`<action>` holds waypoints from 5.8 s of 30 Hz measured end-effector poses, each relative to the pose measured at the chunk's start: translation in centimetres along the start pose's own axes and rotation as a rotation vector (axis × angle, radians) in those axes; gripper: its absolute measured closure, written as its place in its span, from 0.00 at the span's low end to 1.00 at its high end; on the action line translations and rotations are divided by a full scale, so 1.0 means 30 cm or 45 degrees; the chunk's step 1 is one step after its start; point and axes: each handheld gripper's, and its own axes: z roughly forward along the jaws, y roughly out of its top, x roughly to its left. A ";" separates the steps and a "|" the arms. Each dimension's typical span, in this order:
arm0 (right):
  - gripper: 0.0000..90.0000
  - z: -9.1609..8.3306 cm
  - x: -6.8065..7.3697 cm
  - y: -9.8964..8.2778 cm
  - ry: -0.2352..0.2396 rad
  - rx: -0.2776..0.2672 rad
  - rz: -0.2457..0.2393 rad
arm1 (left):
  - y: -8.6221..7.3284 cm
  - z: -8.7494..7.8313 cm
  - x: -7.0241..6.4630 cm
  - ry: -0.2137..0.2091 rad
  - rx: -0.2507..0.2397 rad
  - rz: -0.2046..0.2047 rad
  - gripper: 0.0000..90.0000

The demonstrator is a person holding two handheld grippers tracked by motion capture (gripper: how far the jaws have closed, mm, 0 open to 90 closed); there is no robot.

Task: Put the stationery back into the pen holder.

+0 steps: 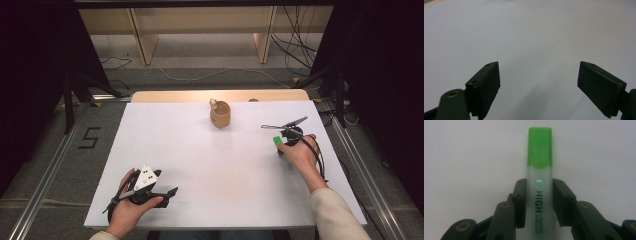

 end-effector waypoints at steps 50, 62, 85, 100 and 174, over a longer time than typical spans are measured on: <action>0.74 -0.091 0.085 0.013 0.307 -0.612 -0.064 | -0.001 0.002 -0.002 0.009 -0.006 0.002 0.20; 0.74 -0.095 0.117 0.048 0.308 -0.687 -0.081 | 0.000 0.003 -0.004 0.009 -0.008 0.002 0.20; 0.74 -0.102 0.188 0.116 0.327 -0.756 -0.127 | 0.000 0.004 -0.005 0.009 -0.009 0.004 0.20; 0.74 -0.100 0.212 0.141 0.331 -0.778 -0.139 | 0.002 0.004 -0.004 0.009 -0.002 0.018 0.20; 0.74 -0.066 0.348 0.276 0.356 -0.823 -0.179 | 0.003 0.007 -0.010 -0.001 -0.008 0.015 0.20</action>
